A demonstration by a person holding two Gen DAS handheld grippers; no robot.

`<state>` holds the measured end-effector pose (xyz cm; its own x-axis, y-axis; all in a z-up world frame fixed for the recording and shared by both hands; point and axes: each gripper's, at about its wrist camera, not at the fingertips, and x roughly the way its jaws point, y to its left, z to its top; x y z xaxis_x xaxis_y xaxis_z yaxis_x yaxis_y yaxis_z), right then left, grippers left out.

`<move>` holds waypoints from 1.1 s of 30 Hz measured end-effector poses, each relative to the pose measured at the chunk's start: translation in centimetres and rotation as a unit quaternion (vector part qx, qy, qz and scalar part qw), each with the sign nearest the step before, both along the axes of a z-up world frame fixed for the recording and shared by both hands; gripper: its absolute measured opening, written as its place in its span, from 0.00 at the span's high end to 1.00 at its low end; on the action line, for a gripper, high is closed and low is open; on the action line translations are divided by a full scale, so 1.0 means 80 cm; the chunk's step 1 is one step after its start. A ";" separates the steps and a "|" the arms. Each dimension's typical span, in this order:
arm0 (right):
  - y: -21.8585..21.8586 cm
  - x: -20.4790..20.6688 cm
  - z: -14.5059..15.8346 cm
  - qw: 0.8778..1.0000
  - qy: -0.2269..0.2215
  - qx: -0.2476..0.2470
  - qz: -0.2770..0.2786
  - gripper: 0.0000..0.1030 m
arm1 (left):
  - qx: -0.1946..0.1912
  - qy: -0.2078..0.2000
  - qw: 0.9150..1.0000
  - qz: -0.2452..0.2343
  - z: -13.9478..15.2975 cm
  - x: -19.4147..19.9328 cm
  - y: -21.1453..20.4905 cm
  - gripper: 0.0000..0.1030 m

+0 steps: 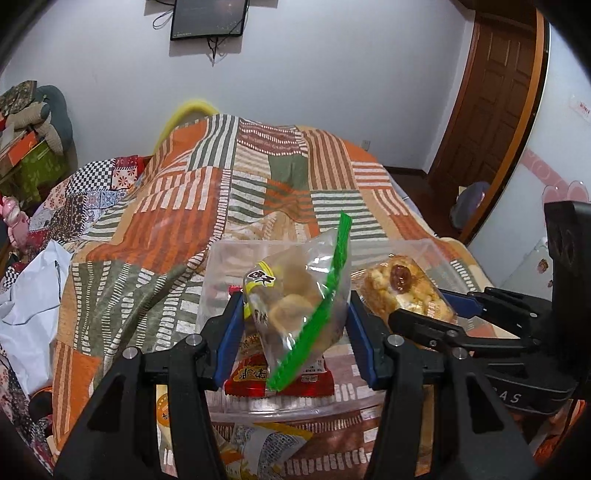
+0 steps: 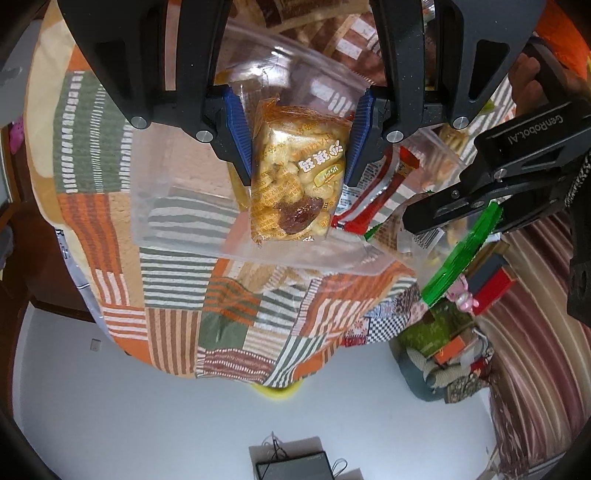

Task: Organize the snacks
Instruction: 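Carry both held snacks over the clear box and release them inside, then grasp the blue-and-white bag with left tool while right tool grasps the purple roll cake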

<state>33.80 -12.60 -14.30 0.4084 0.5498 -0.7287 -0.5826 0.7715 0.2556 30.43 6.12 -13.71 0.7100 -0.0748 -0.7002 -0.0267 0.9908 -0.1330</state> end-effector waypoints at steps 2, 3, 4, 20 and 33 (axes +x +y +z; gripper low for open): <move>0.004 -0.001 -0.003 1.000 0.001 -0.006 0.005 0.57 | 0.002 0.000 1.000 -0.004 -0.002 0.002 -0.002 0.49; 0.006 -0.002 -0.005 1.000 0.001 -0.011 0.008 0.57 | 0.003 -0.002 1.000 -0.005 -0.002 0.001 -0.002 0.49; 0.007 -0.003 -0.006 1.000 0.001 -0.015 0.010 0.57 | 0.003 -0.003 1.000 -0.009 -0.002 0.001 -0.003 0.49; -0.010 -0.020 0.020 1.000 -0.007 -0.006 0.003 0.56 | 0.009 -0.016 0.999 -0.027 0.022 -0.029 -0.017 0.48; -0.045 -0.084 0.065 0.999 -0.043 0.014 -0.004 0.50 | 0.013 -0.026 0.999 -0.022 0.054 -0.105 -0.019 0.43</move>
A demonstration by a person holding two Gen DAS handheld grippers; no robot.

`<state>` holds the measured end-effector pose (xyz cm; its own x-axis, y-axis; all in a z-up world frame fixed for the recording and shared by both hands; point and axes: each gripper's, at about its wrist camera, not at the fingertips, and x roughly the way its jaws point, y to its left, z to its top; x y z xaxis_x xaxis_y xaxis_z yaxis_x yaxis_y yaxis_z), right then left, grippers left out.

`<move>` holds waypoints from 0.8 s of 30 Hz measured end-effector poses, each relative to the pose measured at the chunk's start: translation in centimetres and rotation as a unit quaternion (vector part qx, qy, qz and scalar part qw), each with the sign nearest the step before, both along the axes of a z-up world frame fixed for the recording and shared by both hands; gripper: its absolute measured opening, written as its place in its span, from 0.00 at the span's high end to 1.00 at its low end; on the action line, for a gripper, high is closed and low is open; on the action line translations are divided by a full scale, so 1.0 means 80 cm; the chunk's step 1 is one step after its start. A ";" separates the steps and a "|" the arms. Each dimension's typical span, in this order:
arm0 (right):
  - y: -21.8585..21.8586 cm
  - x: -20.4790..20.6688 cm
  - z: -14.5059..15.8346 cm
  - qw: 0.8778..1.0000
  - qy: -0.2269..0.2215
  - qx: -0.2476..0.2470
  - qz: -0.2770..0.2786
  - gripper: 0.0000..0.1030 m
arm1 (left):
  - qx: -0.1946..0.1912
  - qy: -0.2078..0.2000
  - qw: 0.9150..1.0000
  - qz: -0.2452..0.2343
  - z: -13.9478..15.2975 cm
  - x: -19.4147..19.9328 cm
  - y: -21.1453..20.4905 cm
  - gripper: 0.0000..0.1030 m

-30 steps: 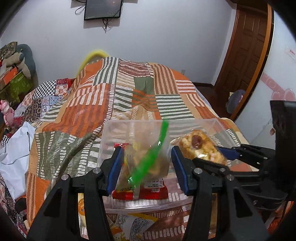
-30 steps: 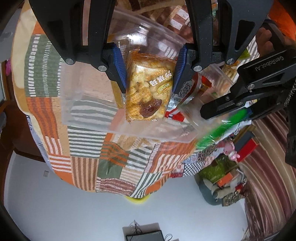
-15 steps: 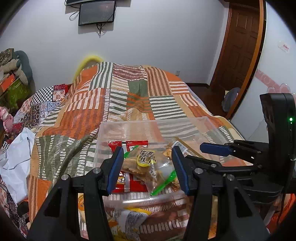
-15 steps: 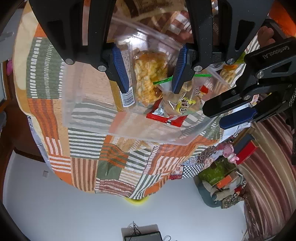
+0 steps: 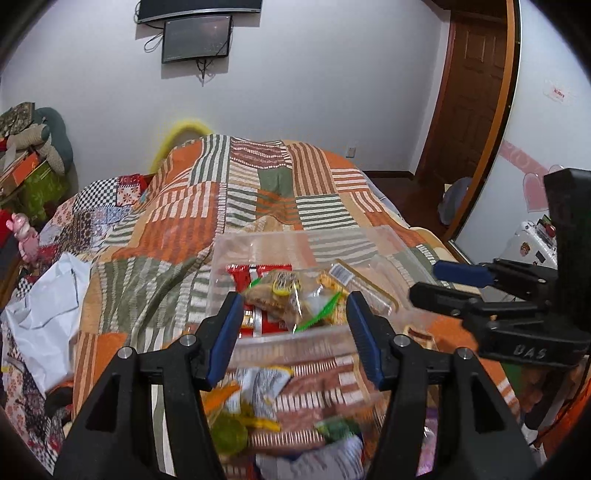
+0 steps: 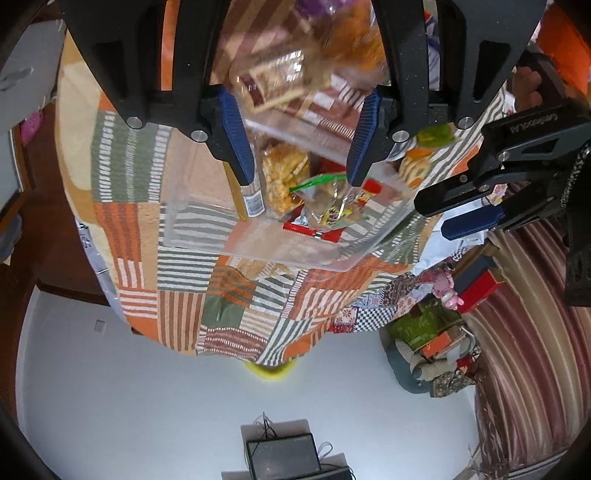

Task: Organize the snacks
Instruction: 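Grasp the blue-and-white bag with left tool while right tool grasps the purple roll cake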

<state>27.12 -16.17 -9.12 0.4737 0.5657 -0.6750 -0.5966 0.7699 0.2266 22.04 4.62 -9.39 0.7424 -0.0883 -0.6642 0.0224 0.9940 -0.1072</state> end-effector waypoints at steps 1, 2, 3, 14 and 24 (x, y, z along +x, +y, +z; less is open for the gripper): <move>-0.003 -0.008 0.002 1.000 -0.002 0.003 -0.001 0.48 | -0.001 0.000 1.000 0.002 0.000 -0.008 0.000 0.37; -0.004 -0.014 0.004 1.000 -0.004 0.005 -0.002 0.46 | 0.000 -0.001 1.000 0.005 0.000 -0.016 0.000 0.32; -0.007 -0.020 0.004 1.000 -0.004 0.007 -0.002 0.46 | 0.003 -0.002 1.000 0.007 0.000 -0.023 0.000 0.30; -0.013 -0.081 -0.014 1.000 -0.007 0.001 -0.001 0.20 | 0.036 0.014 0.999 0.004 -0.011 -0.098 -0.010 0.15; -0.002 -0.122 -0.071 0.999 0.029 -0.045 -0.006 0.16 | 0.034 0.043 0.998 0.001 -0.040 -0.138 -0.005 0.10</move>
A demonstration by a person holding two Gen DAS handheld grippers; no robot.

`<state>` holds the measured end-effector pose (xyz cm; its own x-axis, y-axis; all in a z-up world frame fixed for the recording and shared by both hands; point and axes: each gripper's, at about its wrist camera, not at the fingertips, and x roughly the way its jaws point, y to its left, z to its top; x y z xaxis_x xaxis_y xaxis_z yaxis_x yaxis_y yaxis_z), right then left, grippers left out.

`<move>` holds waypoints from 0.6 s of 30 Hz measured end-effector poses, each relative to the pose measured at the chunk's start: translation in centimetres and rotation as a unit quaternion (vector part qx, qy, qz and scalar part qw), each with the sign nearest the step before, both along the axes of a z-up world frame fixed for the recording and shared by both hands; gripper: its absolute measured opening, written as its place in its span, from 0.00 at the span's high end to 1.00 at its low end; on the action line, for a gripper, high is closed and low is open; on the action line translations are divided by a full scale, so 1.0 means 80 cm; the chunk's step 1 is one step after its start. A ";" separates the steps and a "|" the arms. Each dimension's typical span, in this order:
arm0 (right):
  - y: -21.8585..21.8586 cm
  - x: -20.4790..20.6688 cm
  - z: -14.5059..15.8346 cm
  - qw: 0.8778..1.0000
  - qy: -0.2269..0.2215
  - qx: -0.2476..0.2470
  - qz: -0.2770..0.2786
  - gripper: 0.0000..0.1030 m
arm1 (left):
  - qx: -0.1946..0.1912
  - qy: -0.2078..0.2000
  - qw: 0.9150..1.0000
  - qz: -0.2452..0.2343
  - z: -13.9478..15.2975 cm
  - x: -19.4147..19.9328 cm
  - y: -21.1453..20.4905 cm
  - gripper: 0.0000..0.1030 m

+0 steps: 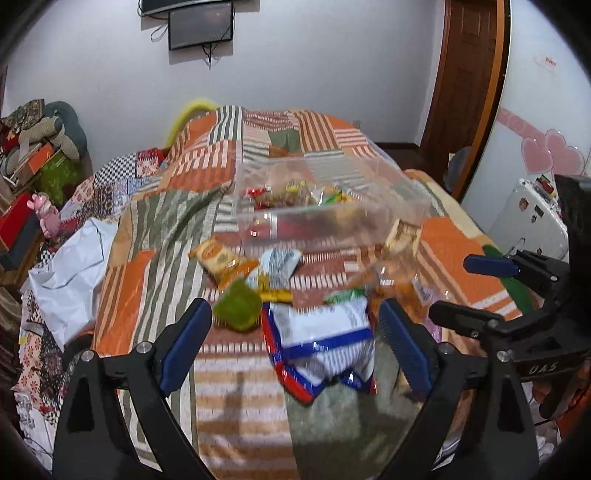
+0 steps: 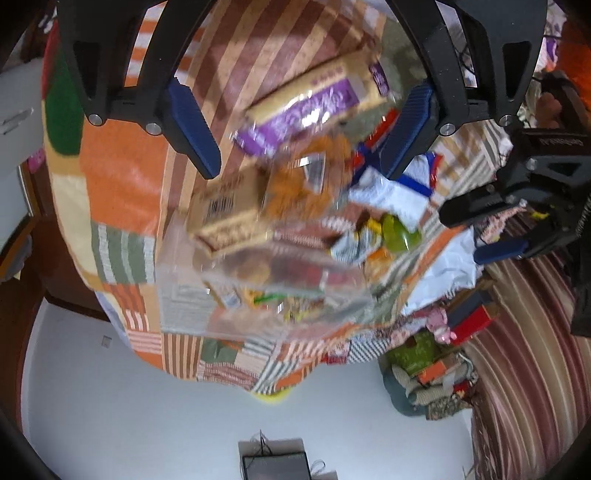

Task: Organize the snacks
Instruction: 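Grasp the blue-and-white bag with left tool while right tool grasps the purple roll cake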

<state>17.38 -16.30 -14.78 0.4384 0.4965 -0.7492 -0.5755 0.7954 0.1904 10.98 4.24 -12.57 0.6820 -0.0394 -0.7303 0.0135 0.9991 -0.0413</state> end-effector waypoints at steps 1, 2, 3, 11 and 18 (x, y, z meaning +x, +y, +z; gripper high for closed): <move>0.001 -0.003 -0.006 1.000 0.006 -0.004 0.001 0.16 | -0.001 0.005 1.000 0.001 -0.004 -0.002 0.001 0.10; 0.004 -0.003 -0.015 1.000 0.014 -0.011 0.002 0.16 | -0.003 0.009 1.000 0.002 -0.008 -0.004 0.001 0.10; 0.005 -0.004 -0.020 1.000 0.018 -0.015 0.001 0.16 | -0.005 0.013 1.000 0.003 -0.012 -0.006 0.002 0.10; -0.007 -0.005 -0.042 0.999 0.035 -0.037 0.004 0.16 | -0.031 0.049 0.998 -0.001 -0.040 -0.003 -0.004 0.10; -0.052 0.001 -0.042 0.998 0.042 -0.036 -0.018 0.16 | -0.044 0.076 0.996 -0.004 -0.063 0.012 -0.019 0.10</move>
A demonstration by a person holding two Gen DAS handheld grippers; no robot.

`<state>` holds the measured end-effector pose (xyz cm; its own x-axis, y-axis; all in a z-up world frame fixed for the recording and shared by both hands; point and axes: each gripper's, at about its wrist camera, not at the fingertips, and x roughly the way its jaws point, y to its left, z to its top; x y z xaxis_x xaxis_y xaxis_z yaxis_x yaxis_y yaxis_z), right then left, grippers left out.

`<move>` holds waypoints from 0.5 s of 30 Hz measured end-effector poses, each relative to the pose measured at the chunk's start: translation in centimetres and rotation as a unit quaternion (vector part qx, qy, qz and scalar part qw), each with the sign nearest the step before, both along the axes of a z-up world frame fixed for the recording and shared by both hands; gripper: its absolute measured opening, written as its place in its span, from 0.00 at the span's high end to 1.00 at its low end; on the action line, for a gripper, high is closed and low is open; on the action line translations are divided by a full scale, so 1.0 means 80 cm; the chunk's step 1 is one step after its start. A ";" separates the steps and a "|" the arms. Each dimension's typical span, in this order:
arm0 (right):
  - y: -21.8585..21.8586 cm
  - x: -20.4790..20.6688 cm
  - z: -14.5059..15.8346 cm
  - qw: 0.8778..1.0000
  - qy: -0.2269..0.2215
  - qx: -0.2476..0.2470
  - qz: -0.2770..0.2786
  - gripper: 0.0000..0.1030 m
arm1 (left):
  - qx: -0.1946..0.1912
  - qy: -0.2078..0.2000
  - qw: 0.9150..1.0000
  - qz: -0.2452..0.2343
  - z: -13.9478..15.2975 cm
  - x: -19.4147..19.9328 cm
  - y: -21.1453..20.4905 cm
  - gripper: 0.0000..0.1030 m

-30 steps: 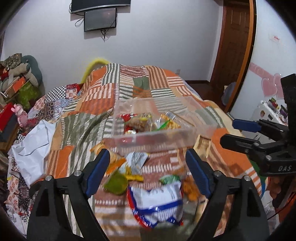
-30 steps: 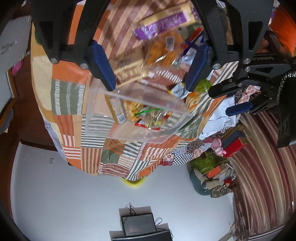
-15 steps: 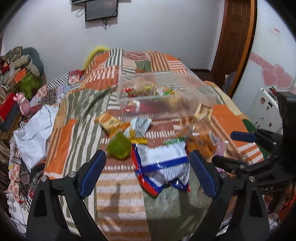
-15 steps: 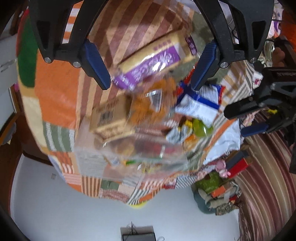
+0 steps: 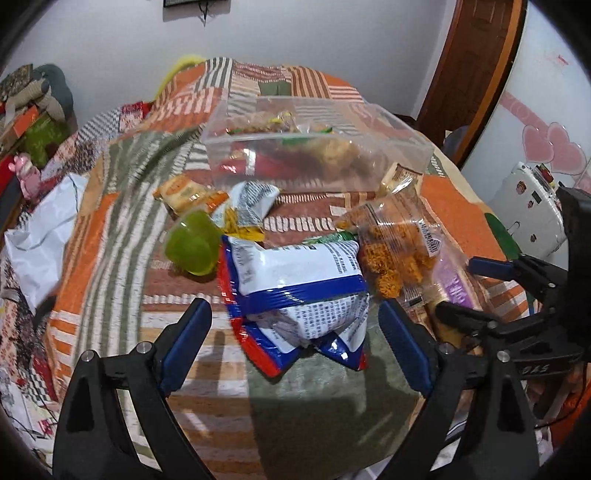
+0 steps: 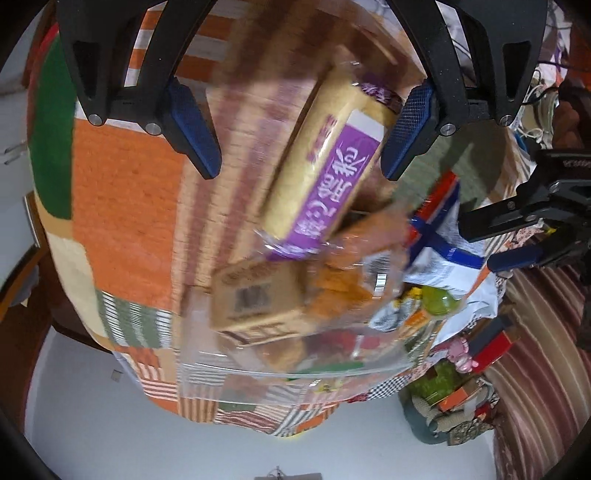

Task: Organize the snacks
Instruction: 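Grasp the blue-and-white bag with left tool while right tool grasps the purple roll cake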

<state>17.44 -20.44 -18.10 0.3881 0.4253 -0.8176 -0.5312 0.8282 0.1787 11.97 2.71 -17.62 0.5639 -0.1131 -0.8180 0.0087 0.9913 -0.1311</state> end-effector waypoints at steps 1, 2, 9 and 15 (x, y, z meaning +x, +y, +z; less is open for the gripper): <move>-0.008 0.002 0.000 1.000 -0.001 -0.004 -0.008 0.16 | -0.006 0.007 1.000 0.000 -0.005 0.003 -0.001 0.10; -0.015 0.004 -0.001 1.000 -0.003 -0.009 -0.016 0.16 | -0.009 0.011 1.000 0.001 -0.008 0.005 -0.002 0.10; -0.033 0.013 0.003 0.999 0.002 0.012 -0.033 0.16 | -0.016 0.033 0.999 0.006 -0.029 0.017 -0.012 0.10; -0.007 0.018 -0.004 1.000 0.009 0.018 -0.002 0.27 | -0.033 0.024 0.999 0.020 -0.032 0.022 -0.009 0.10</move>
